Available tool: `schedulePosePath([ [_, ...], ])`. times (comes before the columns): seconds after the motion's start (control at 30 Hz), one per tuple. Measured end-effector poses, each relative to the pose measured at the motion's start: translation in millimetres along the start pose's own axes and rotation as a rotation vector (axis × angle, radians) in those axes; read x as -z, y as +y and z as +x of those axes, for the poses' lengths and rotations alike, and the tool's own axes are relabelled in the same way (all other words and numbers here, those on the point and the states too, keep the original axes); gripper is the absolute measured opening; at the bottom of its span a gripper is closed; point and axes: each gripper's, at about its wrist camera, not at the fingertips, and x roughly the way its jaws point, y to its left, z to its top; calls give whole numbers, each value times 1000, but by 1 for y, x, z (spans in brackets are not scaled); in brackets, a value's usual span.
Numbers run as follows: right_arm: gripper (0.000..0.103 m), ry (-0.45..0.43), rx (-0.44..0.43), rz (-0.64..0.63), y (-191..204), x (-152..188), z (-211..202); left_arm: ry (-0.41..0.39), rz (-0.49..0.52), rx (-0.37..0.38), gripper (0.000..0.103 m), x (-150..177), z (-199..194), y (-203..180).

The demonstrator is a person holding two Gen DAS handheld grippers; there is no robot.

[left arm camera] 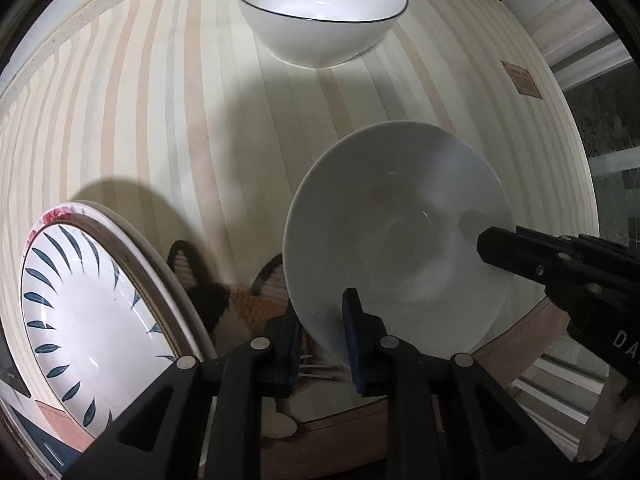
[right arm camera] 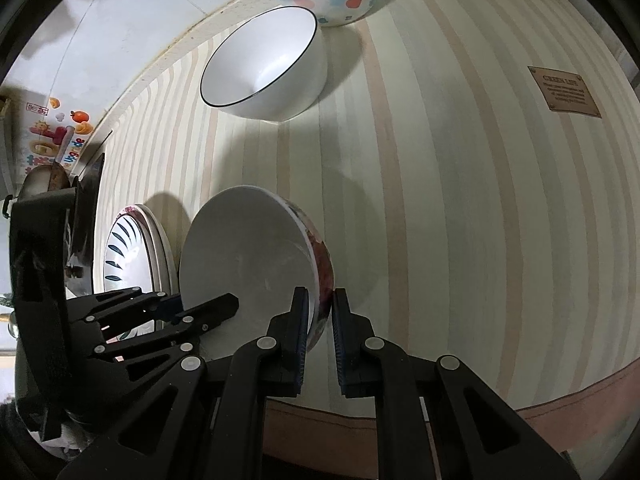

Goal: Organize plates and bowls

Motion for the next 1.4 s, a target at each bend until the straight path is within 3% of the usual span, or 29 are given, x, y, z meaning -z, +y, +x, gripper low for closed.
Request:
schedulePosePath([
  [0.43, 14, 24, 8, 16, 2, -1, 8, 6, 11, -10, 17, -6, -1, -11],
  [0.53, 14, 49, -10, 29, -1, -4, 7, -6, 7, -9, 17, -4, -16, -12],
  [0.63, 14, 34, -19, 39, -6, -11, -13, -71, 6, -2, 18, -4, -54, -8],
  [0.7, 22, 7, -29, 51, -9, -18, -33, -128, -15, 6, 25, -14, -80, 1],
  [0.77, 46, -49, -52, 66, -11, -34, -56, -174, -44, 7, 37, -31, -95, 12],
  [0.87, 52, -121, -80, 72, -10, -66, -70, -223, -94, -16, 38, -69, -98, 33],
  [1.0, 52, -147, -70, 84, -6, -116, -50, -171, -154, 21, 38, -126, -68, 56],
  [1.17, 50, -100, -56, 109, -5, -153, -1, -83, -157, 91, 38, -167, -30, 62],
  [1.2, 47, -90, -52, 112, -5, -158, 8, -59, -157, 104, 38, -174, -19, 61],
  [1.27, 23, -63, -48, 118, -5, -165, 25, -37, -150, 108, 38, -181, -10, 59],
  [1.33, 16, -56, -65, 124, -6, -169, 35, -39, -130, 97, 22, -183, -4, 54],
  [1.4, 14, -68, -59, 123, -3, -171, 38, -50, -111, 81, 19, -184, -5, 47],
])
